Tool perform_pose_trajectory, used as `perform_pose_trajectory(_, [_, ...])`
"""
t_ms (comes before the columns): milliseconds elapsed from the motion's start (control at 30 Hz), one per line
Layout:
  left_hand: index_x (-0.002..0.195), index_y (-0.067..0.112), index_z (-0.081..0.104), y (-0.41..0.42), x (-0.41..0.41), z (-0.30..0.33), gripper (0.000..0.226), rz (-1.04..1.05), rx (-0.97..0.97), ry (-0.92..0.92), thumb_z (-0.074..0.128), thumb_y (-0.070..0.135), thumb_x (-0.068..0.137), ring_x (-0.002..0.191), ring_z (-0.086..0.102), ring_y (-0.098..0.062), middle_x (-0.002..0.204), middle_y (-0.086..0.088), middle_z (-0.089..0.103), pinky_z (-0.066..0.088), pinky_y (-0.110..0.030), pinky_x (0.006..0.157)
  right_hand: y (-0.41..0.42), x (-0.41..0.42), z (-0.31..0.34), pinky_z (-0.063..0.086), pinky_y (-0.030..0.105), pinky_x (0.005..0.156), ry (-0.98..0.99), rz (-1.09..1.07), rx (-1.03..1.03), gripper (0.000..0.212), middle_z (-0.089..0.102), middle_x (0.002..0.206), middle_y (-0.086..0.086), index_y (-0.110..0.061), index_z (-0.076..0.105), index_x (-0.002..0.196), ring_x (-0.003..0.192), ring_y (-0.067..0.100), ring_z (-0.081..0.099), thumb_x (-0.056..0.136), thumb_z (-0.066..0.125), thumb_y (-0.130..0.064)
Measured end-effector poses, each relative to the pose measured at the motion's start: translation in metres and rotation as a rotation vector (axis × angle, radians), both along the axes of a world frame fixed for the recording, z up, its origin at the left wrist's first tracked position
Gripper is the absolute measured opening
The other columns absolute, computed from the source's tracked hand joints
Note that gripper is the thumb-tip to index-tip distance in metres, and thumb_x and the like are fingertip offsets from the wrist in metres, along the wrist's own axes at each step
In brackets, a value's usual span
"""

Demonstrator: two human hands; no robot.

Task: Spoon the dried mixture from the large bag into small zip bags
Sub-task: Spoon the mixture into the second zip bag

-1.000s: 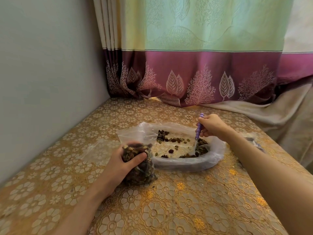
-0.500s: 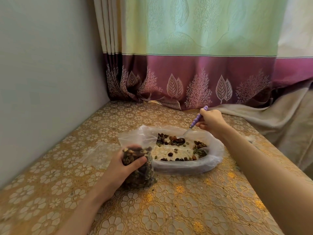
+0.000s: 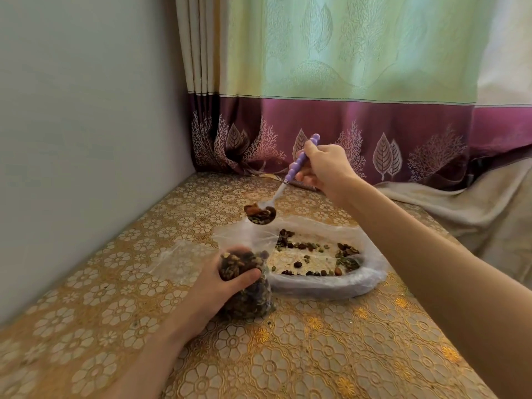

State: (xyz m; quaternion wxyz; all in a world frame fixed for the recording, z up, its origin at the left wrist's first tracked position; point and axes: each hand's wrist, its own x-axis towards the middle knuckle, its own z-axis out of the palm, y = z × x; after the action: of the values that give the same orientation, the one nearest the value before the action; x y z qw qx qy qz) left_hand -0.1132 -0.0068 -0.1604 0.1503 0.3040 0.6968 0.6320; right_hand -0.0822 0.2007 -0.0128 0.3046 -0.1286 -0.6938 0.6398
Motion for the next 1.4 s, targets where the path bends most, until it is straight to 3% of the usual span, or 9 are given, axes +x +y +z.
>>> perform_pose_trajectory(133, [0.107,0.03,0.061,0.0,0.0,0.0,0.064,-0.003,-0.007,-0.047,0.081,0.054,0.051,0.1,0.061,-0.012,0.107,0.004,0.066,0.049,-0.025,0.082,-0.023,0.003,0.001,0.039,0.02,0.037,0.047,0.078,0.161,0.033,0.061,0.049,0.003,-0.006,0.053,0.075,0.042,0.016,0.057,0.102,0.038,-0.017])
perform_pose_trajectory(367, [0.104,0.04,0.06,0.0,0.001,0.002,0.074,-0.019,0.001,-0.063,0.079,0.063,0.036,0.1,0.06,-0.011,0.109,0.006,0.063,0.048,-0.023,0.078,-0.042,0.019,-0.001,0.042,0.024,0.038,0.178,0.155,0.29,0.024,0.063,0.06,0.008,-0.006,0.055,0.082,0.047,0.022,0.059,0.1,0.04,-0.01])
perform_pose_trajectory(500, [0.107,0.034,0.059,0.0,0.0,0.002,0.086,-0.034,-0.007,-0.072,0.078,0.07,0.032,0.101,0.062,-0.013,0.108,0.003,0.065,0.051,-0.029,0.085,-0.037,0.029,-0.005,0.042,0.022,0.038,0.256,0.08,0.197,0.024,0.062,0.056,0.004,-0.005,0.055,0.084,0.045,0.018,0.058,0.101,0.04,-0.014])
perform_pose_trajectory(733, [0.103,0.025,0.063,0.0,0.004,0.005,0.054,0.014,0.041,-0.085,0.077,0.047,0.056,0.097,0.064,-0.016,0.1,0.002,0.069,0.052,-0.032,0.084,-0.006,0.065,-0.036,0.051,0.021,0.046,0.369,-0.077,-0.252,0.03,0.064,0.06,0.01,-0.004,0.052,0.075,0.054,0.022,0.063,0.1,0.038,-0.012])
perform_pose_trajectory(867, [0.099,0.024,0.067,-0.001,0.011,0.01,0.044,-0.017,0.097,-0.034,0.079,0.043,0.062,0.093,0.065,-0.011,0.097,0.005,0.071,0.052,-0.025,0.076,0.007,0.092,-0.075,0.057,0.024,0.056,0.276,-0.164,-0.45,0.029,0.066,0.07,0.019,0.0,0.052,0.074,0.061,0.026,0.066,0.098,0.037,-0.007])
perform_pose_trajectory(1033, [0.105,0.027,0.067,0.002,0.017,0.012,0.052,-0.076,0.149,-0.05,0.079,0.043,0.057,0.102,0.063,-0.017,0.105,0.0,0.069,0.051,-0.037,0.084,0.017,0.114,-0.12,0.059,0.025,0.063,0.151,-0.247,-0.493,0.025,0.071,0.067,0.015,0.0,0.054,0.082,0.063,0.021,0.07,0.1,0.041,-0.011])
perform_pose_trajectory(1233, [0.103,0.048,0.063,0.006,0.02,0.009,0.056,-0.164,-0.025,-0.042,0.085,0.046,0.051,0.103,0.06,-0.016,0.11,0.005,0.065,0.053,-0.024,0.076,0.022,0.123,-0.145,0.046,0.022,0.061,-0.058,-0.448,-0.192,0.006,0.064,0.07,0.0,-0.008,0.058,0.09,0.068,0.014,0.055,0.093,0.054,-0.011])
perform_pose_trajectory(1300, [0.108,0.041,0.062,0.005,0.017,0.01,0.074,-0.183,-0.069,-0.068,0.086,0.054,0.039,0.102,0.062,-0.017,0.109,0.003,0.067,0.054,-0.032,0.082,0.025,0.124,-0.149,0.044,0.024,0.065,-0.144,-0.515,-0.071,0.014,0.057,0.084,0.0,-0.008,0.056,0.101,0.076,0.015,0.054,0.09,0.06,-0.014])
perform_pose_trajectory(1400, [0.104,0.027,0.062,0.004,0.015,0.014,0.083,-0.201,-0.099,-0.12,0.09,0.052,0.03,0.097,0.066,-0.015,0.1,0.005,0.072,0.054,-0.027,0.077,0.028,0.126,-0.153,0.046,0.029,0.069,-0.264,-0.532,0.157,0.016,0.059,0.088,0.001,-0.01,0.06,0.097,0.082,0.015,0.054,0.087,0.064,-0.022])
